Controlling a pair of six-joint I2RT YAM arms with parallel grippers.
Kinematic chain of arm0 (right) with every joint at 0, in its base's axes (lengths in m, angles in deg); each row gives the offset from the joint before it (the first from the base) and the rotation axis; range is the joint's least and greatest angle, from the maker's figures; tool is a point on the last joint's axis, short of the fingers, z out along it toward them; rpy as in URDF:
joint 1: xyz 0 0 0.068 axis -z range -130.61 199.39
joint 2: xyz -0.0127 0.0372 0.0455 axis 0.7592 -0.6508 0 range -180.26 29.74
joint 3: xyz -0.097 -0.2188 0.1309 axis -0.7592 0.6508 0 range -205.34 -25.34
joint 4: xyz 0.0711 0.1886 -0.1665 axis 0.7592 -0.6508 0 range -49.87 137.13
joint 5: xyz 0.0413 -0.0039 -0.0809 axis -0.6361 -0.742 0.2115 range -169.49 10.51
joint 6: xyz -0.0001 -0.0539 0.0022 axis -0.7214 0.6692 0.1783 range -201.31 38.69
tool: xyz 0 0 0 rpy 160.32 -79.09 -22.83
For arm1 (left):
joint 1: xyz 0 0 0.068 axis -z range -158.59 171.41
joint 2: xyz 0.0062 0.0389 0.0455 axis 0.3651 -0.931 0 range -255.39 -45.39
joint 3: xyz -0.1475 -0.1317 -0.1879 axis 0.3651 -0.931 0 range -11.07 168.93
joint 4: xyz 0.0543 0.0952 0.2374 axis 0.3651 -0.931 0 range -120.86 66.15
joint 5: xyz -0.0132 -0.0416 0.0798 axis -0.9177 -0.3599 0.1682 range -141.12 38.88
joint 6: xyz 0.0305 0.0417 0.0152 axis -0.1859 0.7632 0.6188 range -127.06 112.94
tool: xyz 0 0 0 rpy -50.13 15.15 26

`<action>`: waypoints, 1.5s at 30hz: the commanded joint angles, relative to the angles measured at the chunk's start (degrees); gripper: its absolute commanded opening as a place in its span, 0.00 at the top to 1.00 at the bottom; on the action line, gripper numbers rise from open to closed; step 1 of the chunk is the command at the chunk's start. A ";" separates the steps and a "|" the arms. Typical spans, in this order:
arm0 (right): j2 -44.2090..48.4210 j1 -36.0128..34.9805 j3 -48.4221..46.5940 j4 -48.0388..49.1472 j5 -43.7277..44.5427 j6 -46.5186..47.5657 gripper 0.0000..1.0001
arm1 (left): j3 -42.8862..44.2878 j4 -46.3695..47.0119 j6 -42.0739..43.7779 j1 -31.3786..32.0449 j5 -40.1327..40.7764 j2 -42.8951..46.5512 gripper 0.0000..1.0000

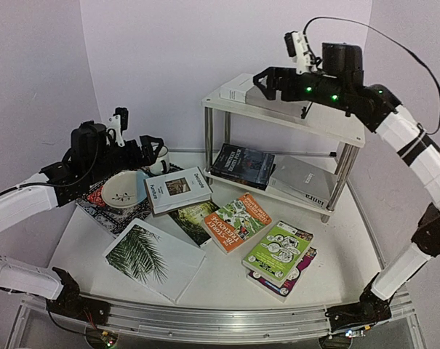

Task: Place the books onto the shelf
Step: Adjust the book on the shelf.

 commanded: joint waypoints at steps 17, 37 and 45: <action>-2.96 17.82 -8.52 -16.54 16.31 -4.70 0.24 | 18.83 13.03 5.63 -8.01 -17.07 -25.56 0.00; -20.66 25.53 -23.74 -16.37 18.45 -0.60 1.00 | 27.31 14.17 4.23 -9.71 -19.51 -36.56 0.00; -24.72 26.51 -26.42 -15.14 10.68 -1.92 1.00 | 27.09 14.19 4.74 -9.89 -19.43 -35.39 0.00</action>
